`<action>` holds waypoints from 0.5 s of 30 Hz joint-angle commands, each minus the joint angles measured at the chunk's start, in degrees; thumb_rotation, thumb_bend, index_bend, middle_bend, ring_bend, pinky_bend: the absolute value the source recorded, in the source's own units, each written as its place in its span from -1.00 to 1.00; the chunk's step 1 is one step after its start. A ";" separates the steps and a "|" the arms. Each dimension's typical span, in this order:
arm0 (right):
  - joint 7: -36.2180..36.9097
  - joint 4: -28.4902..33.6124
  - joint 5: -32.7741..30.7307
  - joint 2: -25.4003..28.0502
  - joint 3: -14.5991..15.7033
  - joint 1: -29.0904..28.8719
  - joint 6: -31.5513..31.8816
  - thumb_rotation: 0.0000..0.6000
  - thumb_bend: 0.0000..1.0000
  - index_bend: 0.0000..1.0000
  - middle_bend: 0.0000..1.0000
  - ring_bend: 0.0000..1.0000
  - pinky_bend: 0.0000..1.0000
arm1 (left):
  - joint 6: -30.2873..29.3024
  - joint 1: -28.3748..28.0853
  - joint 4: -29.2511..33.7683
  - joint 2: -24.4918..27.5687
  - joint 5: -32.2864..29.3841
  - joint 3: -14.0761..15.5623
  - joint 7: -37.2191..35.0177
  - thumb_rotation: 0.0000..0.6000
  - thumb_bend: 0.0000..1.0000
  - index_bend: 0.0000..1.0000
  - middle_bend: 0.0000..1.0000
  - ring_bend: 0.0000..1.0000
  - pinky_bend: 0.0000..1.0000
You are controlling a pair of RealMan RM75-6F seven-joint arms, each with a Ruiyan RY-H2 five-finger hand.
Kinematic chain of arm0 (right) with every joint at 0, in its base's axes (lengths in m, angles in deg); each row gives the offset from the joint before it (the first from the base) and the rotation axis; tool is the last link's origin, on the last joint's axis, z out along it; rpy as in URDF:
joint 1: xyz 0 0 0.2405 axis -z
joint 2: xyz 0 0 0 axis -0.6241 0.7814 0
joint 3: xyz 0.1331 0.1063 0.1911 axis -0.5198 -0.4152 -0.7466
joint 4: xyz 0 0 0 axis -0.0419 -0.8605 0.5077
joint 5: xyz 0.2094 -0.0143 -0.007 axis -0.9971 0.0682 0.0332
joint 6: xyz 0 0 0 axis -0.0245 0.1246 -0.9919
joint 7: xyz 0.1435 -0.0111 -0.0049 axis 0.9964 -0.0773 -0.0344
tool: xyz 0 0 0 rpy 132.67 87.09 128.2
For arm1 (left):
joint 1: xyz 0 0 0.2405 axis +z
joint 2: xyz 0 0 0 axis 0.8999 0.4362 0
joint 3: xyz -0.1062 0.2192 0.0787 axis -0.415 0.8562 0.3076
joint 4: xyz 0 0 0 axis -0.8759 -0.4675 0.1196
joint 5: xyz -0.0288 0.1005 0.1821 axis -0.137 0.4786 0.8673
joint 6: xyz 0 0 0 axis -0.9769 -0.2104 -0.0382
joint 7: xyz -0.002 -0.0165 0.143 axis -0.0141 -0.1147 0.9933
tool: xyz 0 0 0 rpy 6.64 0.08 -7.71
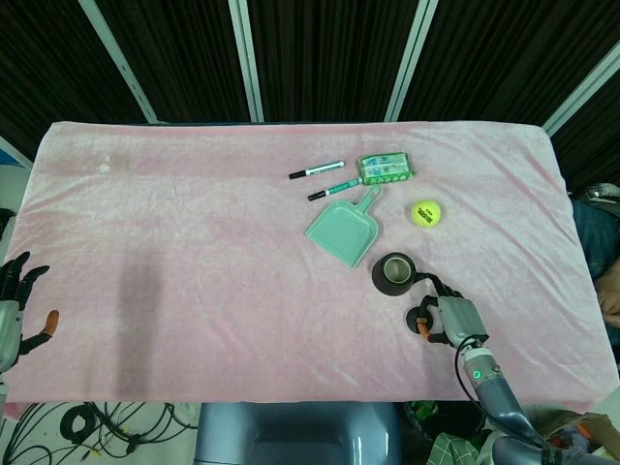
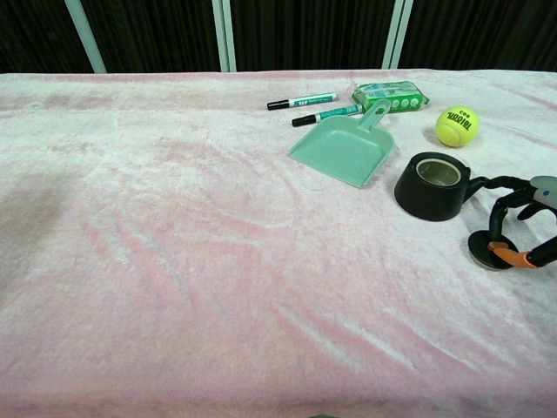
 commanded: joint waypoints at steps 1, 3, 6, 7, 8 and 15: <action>0.10 -0.01 0.09 0.07 0.00 -0.04 -0.10 1.00 -0.29 0.17 -0.94 -0.71 -0.63 | -0.01 0.00 0.00 0.00 0.00 0.01 0.02 1.00 -0.23 -0.67 -0.99 -1.00 -1.00; 0.12 -0.01 0.09 0.11 0.01 -0.08 -0.21 1.00 -0.29 0.18 -0.94 -0.71 -0.63 | -0.01 0.00 0.02 -0.01 0.00 0.01 0.04 1.00 -0.23 -0.67 -0.99 -1.00 -1.00; 0.10 -0.03 0.07 0.19 0.09 -0.15 -0.49 1.00 -0.29 0.18 -0.94 -0.71 -0.63 | -0.10 0.06 0.08 0.03 0.05 0.05 0.06 1.00 -0.23 -0.67 -0.99 -1.00 -1.00; 0.09 -0.03 0.07 0.20 0.13 -0.17 -0.57 1.00 -0.29 0.18 -0.94 -0.71 -0.63 | -0.14 0.09 0.07 0.04 0.07 0.06 0.06 1.00 -0.23 -0.67 -0.99 -1.00 -1.00; 0.10 -0.04 0.05 0.23 0.21 -0.18 -0.71 1.00 -0.29 0.18 -0.94 -0.71 -0.63 | -0.27 0.17 0.07 0.06 0.10 0.09 0.04 1.00 -0.23 -0.67 -0.99 -1.00 -1.00; 0.70 -0.42 0.01 0.07 0.19 -0.19 -1.07 1.00 -0.29 0.18 -0.94 -0.71 -0.63 | -0.21 0.13 0.11 -0.04 -0.09 -0.03 -0.03 1.00 -0.23 -0.67 -0.99 -1.00 -1.00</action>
